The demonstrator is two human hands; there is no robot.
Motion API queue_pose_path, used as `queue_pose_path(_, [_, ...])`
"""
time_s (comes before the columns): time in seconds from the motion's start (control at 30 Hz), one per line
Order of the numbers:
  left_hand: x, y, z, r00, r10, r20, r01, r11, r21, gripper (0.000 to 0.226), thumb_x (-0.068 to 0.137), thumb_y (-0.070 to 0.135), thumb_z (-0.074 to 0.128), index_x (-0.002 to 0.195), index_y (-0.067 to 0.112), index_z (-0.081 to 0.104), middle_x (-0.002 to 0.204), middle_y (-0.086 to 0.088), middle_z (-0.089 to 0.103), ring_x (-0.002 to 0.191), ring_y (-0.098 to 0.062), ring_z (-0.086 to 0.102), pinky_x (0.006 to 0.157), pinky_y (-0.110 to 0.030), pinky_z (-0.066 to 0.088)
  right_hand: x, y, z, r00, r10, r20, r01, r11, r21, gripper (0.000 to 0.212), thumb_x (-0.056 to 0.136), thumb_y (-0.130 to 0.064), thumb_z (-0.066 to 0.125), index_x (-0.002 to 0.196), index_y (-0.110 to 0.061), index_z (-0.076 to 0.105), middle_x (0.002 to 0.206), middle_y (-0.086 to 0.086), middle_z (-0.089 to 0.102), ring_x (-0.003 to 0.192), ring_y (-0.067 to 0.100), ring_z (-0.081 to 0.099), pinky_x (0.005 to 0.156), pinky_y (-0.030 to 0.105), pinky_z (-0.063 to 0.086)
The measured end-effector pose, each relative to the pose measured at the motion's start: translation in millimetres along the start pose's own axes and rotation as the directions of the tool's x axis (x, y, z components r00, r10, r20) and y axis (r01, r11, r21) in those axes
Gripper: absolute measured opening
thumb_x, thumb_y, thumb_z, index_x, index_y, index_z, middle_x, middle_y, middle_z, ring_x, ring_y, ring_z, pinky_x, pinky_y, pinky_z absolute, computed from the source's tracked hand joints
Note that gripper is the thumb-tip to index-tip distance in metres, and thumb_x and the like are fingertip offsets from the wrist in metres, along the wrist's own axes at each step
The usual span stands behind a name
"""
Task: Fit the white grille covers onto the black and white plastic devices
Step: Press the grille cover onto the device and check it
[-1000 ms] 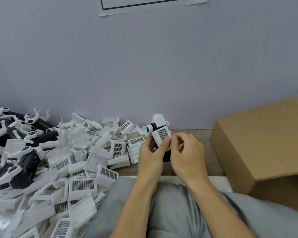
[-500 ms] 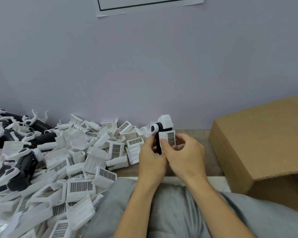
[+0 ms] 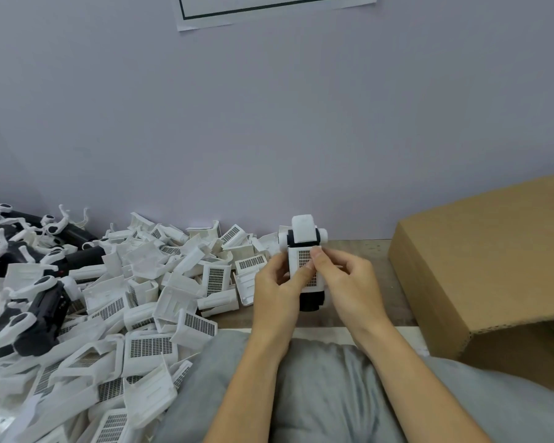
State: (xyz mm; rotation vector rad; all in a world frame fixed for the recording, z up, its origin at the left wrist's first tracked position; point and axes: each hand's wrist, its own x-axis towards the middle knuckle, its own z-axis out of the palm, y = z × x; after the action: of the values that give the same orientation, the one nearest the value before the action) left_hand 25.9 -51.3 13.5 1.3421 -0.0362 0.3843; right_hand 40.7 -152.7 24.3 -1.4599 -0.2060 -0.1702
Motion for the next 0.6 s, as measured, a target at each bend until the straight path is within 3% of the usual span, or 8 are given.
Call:
queue_pose_path(0.1, [-2.6, 0.1, 1.4, 0.999, 0.002, 0.043, -0.001, 1.000, -0.016, 0.020, 0.099, 0.015, 0.057, 0.111, 0.009, 0.073, 0.104, -0.015, 0.075, 0.101, -0.029, 0.071, 0.081, -0.032, 0.059, -0.2, -2.9, -0.2, 0.998, 0.056, 0.018, -0.058, 0.993, 0.102, 0.022, 0.099, -0.020, 0.060, 0.092, -0.008, 0.078, 0.088, 0.009, 0.078, 0.087, 0.022, 0.075, 0.078, 0.034, 0.061])
queue_pose_path(0.2, [-1.1, 0.4, 1.4, 0.999, 0.028, -0.026, -0.025, 0.996, 0.086, 0.025, 0.103, 0.017, 0.052, 0.100, 0.004, 0.073, 0.098, -0.021, 0.074, 0.092, -0.034, 0.070, 0.086, -0.051, 0.054, -1.1, -2.9, -1.8, 0.997, 0.071, 0.020, -0.072, 0.993, 0.089, 0.020, 0.098, -0.020, 0.061, 0.091, -0.014, 0.078, 0.087, 0.004, 0.078, 0.084, 0.017, 0.075, 0.074, 0.029, 0.061])
queue_pose_path(0.27, [-0.5, -1.3, 1.2, 0.996, 0.077, -0.044, -0.066, 0.975, 0.211, 0.029, 0.103, 0.016, 0.051, 0.088, 0.002, 0.071, 0.079, -0.011, 0.072, 0.073, -0.019, 0.063, 0.072, -0.046, 0.051, -1.0, -1.4, -2.6, 0.999, 0.046, 0.002, -0.046, 0.999, 0.021, 0.019, 0.098, -0.019, 0.062, 0.087, -0.020, 0.077, 0.083, -0.001, 0.078, 0.080, 0.012, 0.075, 0.069, 0.024, 0.059])
queue_pose_path(0.33, [-0.3, -1.9, 1.2, 0.991, 0.120, -0.055, -0.096, 0.942, 0.320, 0.034, 0.103, 0.016, 0.051, 0.075, 0.007, 0.068, 0.060, 0.010, 0.061, 0.060, -0.005, 0.050, 0.060, -0.030, 0.044, 0.4, 0.0, -2.6, 1.000, 0.010, -0.029, -0.011, 0.999, -0.033, 0.019, 0.097, -0.017, 0.064, 0.083, -0.024, 0.076, 0.079, -0.003, 0.078, 0.076, 0.010, 0.074, 0.068, 0.024, 0.058])
queue_pose_path(0.4, [-0.5, -1.1, 1.5, 0.991, 0.116, -0.070, -0.085, 0.936, 0.341, 0.038, 0.103, 0.018, 0.052, 0.068, 0.014, 0.065, 0.052, 0.013, 0.055, 0.055, -0.004, 0.046, 0.058, -0.033, 0.045, 0.4, 0.1, -2.0, 1.000, -0.005, -0.030, 0.004, 0.999, -0.038, 0.018, 0.097, -0.018, 0.064, 0.085, -0.022, 0.076, 0.079, -0.002, 0.078, 0.077, 0.011, 0.074, 0.070, 0.025, 0.059])
queue_pose_path(0.5, [-0.9, -0.7, 1.9, 0.995, 0.078, -0.069, -0.060, 0.970, 0.237, 0.034, 0.103, 0.022, 0.054, 0.081, 0.004, 0.073, 0.068, -0.010, 0.069, 0.066, -0.019, 0.058, 0.071, -0.050, 0.053, -0.6, 0.3, -0.2, 1.000, 0.010, -0.004, -0.009, 1.000, 0.016, 0.020, 0.099, -0.020, 0.061, 0.089, -0.017, 0.078, 0.084, 0.003, 0.078, 0.083, 0.016, 0.075, 0.076, 0.031, 0.061])
queue_pose_path(0.57, [-0.9, -1.4, 2.4, 0.996, 0.039, -0.075, -0.027, 0.988, 0.154, 0.034, 0.103, 0.028, 0.054, 0.089, 0.006, 0.076, 0.085, -0.016, 0.075, 0.080, -0.031, 0.070, 0.078, -0.048, 0.056, 0.0, 0.8, 0.1, 0.999, 0.038, 0.022, -0.039, 0.998, 0.054, 0.023, 0.100, -0.020, 0.059, 0.091, -0.011, 0.078, 0.087, 0.007, 0.078, 0.087, 0.022, 0.075, 0.080, 0.036, 0.060])
queue_pose_path(0.6, [-0.4, -2.1, 1.5, 0.997, 0.012, -0.076, -0.004, 0.995, 0.104, 0.034, 0.103, 0.030, 0.053, 0.090, 0.010, 0.078, 0.088, -0.013, 0.077, 0.088, -0.029, 0.073, 0.079, -0.042, 0.057, 0.3, 1.3, 0.2, 0.998, 0.049, 0.044, -0.051, 0.997, 0.060, 0.024, 0.100, -0.020, 0.058, 0.093, -0.009, 0.078, 0.089, 0.009, 0.078, 0.090, 0.024, 0.074, 0.081, 0.036, 0.060])
